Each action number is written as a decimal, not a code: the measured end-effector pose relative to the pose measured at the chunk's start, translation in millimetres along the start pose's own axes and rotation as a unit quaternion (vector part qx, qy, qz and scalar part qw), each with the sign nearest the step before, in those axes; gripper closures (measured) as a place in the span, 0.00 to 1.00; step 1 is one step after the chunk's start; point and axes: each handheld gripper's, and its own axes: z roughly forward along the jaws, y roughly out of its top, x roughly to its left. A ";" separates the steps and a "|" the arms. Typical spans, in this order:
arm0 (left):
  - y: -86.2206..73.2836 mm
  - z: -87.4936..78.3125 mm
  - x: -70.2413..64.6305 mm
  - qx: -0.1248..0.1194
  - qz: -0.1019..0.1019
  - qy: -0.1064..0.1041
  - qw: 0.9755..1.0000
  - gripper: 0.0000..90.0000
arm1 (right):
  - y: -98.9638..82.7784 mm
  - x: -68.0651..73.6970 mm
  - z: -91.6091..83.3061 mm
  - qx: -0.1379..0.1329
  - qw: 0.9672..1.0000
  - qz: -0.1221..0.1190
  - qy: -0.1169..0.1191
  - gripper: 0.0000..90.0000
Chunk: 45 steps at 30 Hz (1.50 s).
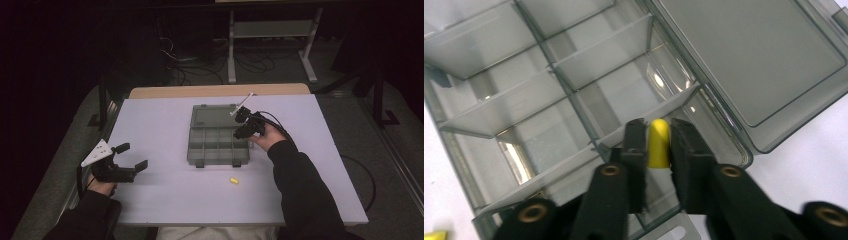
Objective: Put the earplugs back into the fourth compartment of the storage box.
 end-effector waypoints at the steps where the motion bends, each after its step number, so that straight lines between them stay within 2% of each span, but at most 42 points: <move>1: 0.0 0.0 0.0 0.000 0.000 0.000 1.000 0.00 | -0.3 0.0 0.0 -0.002 1.000 0.004 -0.002 0.75; 11: 0.1 0.1 -0.5 -0.001 0.001 0.000 1.000 0.00 | -7.2 2.2 -17.1 -0.034 0.999 0.025 -0.006 0.36; 17: 0.0 0.1 -0.8 -0.001 0.001 0.001 1.000 0.00 | -10.8 9.7 -32.0 -0.057 0.998 0.030 -0.013 0.21; 22: 0.1 0.1 -0.8 0.001 0.003 0.000 1.000 0.00 | -13.1 17.7 -43.1 -0.072 0.997 0.018 -0.012 0.13; 25: 0.1 0.0 -0.9 0.000 0.003 0.001 1.000 0.00 | -15.1 23.3 -47.7 -0.077 0.997 0.022 -0.012 0.01; 33: 0.1 0.0 -1.1 0.000 0.003 -0.001 1.000 0.00 | -25.2 41.7 -54.8 -0.077 0.997 0.024 -0.001 0.00; 45: 0.2 0.1 -1.6 0.001 0.004 -0.001 1.000 0.00 | -39.8 73.9 -52.4 -0.070 0.997 -0.003 0.018 0.00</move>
